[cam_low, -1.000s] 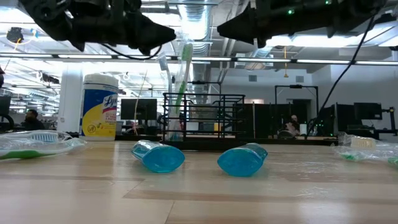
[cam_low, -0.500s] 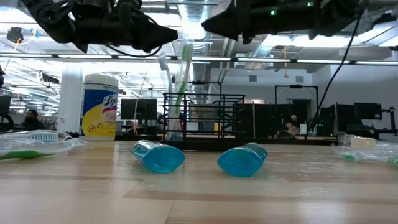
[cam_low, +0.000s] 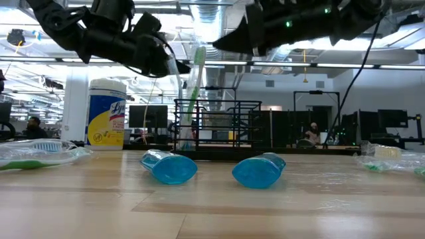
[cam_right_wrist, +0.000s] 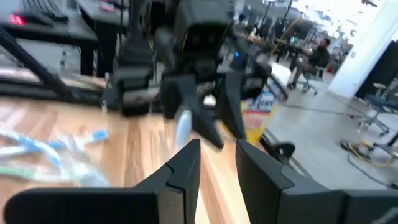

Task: Pick & Place toothbrushing station
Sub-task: Put the blue toothbrush into the mesh

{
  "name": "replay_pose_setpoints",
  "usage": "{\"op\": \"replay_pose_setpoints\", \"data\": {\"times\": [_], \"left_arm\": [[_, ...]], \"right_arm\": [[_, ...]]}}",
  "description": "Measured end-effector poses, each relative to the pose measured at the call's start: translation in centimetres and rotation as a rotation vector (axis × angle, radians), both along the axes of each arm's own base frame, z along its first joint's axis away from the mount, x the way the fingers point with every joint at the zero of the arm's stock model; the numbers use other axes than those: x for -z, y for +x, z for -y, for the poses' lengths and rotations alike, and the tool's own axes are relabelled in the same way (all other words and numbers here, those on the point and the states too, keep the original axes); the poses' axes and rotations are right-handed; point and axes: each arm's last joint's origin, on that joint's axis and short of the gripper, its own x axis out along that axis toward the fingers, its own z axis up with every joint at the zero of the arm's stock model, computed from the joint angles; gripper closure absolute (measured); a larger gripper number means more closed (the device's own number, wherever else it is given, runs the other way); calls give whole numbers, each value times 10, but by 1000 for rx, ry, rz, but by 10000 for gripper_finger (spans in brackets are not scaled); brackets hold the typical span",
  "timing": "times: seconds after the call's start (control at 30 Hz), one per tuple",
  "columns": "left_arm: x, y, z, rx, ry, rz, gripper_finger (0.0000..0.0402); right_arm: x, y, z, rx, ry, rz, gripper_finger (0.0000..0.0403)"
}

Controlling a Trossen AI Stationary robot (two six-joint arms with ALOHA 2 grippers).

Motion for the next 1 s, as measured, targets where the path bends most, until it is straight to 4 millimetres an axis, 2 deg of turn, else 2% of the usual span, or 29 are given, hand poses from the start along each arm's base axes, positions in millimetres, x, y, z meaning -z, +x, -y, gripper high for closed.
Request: {"op": "replay_pose_setpoints", "data": {"times": [0.13,0.27,0.5,0.6,0.67,0.87,1.0], "left_arm": [[-17,-3,13,36,75,79,302],[-26,-14,19,29,54,75,302],[-40,-43,23,-58,55,8,293],[-46,-54,28,-58,-17,14,284],[-42,-60,33,-40,-75,-20,280],[-11,-78,54,2,-278,-113,279],[9,-85,67,13,-405,-228,279]], "right_arm": [[-2,-2,-8,-29,-46,-14,309],[2,-3,-13,-46,-49,-53,299],[6,-4,-11,35,-66,-101,247],[1,-8,-15,40,-71,-95,224],[-5,-13,-18,78,-87,-99,214],[-25,-39,-36,216,-122,-135,209],[-24,-51,-48,250,-92,-175,217]]}}
